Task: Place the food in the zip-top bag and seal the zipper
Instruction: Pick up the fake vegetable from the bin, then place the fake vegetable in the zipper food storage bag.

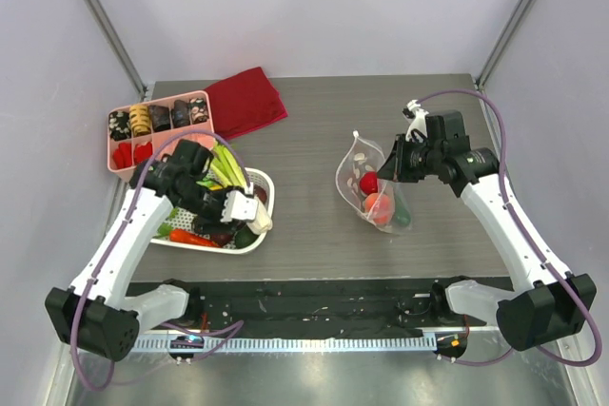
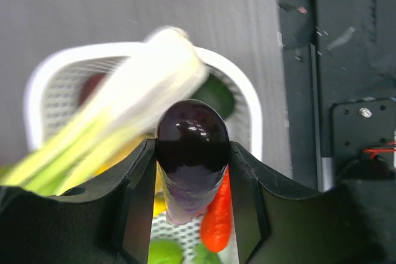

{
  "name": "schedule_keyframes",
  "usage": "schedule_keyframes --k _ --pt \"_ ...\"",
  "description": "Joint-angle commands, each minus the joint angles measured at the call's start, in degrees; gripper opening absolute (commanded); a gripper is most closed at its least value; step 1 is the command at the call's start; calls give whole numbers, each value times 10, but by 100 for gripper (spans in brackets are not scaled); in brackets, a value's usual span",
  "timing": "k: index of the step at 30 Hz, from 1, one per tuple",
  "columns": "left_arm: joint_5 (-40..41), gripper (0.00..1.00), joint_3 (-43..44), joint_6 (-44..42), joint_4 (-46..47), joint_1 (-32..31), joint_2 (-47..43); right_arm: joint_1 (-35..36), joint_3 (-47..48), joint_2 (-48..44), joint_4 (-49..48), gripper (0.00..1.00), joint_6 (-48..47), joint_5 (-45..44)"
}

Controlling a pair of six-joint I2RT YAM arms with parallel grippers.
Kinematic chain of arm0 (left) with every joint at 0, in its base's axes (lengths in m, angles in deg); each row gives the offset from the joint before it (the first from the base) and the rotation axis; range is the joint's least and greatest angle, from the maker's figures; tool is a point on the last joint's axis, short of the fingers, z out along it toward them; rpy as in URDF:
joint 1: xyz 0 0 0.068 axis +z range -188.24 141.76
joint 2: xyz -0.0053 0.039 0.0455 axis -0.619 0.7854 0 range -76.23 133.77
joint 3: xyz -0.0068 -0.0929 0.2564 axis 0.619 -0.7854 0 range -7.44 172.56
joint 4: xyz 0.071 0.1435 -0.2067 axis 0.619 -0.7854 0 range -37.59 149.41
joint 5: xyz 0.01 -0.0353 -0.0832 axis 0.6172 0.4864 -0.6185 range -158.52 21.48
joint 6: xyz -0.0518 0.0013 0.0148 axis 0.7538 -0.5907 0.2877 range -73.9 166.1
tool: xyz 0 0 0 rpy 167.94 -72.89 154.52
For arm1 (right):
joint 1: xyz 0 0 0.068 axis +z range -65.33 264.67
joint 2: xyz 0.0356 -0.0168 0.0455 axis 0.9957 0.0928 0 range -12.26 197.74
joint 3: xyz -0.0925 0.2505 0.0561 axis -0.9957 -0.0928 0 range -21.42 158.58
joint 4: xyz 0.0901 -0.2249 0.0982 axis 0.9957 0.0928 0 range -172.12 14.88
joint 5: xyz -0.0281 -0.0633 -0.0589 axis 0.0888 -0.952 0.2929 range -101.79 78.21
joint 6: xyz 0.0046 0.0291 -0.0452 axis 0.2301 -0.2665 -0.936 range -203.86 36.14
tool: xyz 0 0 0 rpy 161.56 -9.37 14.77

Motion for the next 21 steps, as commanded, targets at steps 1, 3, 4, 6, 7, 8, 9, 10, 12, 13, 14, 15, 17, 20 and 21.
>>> schedule_keyframes --k 1,3,4,6,7,8,9,10,12,13,14,15,17,20,21 --pt "-84 27 140 45 -161 -3 10 -3 20 -1 -14 1 -1 11" --pt "-159 26 235 112 -144 -9 39 -3 18 2 -16 1 1 16" --pt "-177 24 263 167 -115 -25 67 -2 19 4 -17 1 1 16" --pt "-203 22 310 335 27 -43 83 -3 20 6 -17 1 -1 16" --pt "-205 22 308 404 106 -63 78 -3 24 8 -17 1 -1 17" --pt "-202 22 277 554 191 -77 70 -3 26 10 -16 1 0 18" --pt "-174 25 254 613 385 -90 60 -3 27 13 -15 1 -1 26" --pt "-163 26 230 655 459 -107 53 -3 34 14 -14 1 -2 34" --pt "-136 26 194 707 596 -161 56 -4 41 19 -4 1 -9 54" --pt "-133 25 198 708 612 -180 67 -4 48 19 0 1 -18 58" --pt "-130 24 219 704 619 -220 102 -4 50 19 8 1 -22 60" --pt "-125 21 230 702 624 -235 118 -5 51 20 13 1 -26 62" --pt "-123 19 233 705 678 -277 153 -7 56 21 22 1 -40 80" --pt "-95 18 189 672 791 -330 172 -16 60 24 33 1 -60 130" --pt "-93 17 184 643 798 -342 176 -22 62 25 36 1 -65 143"
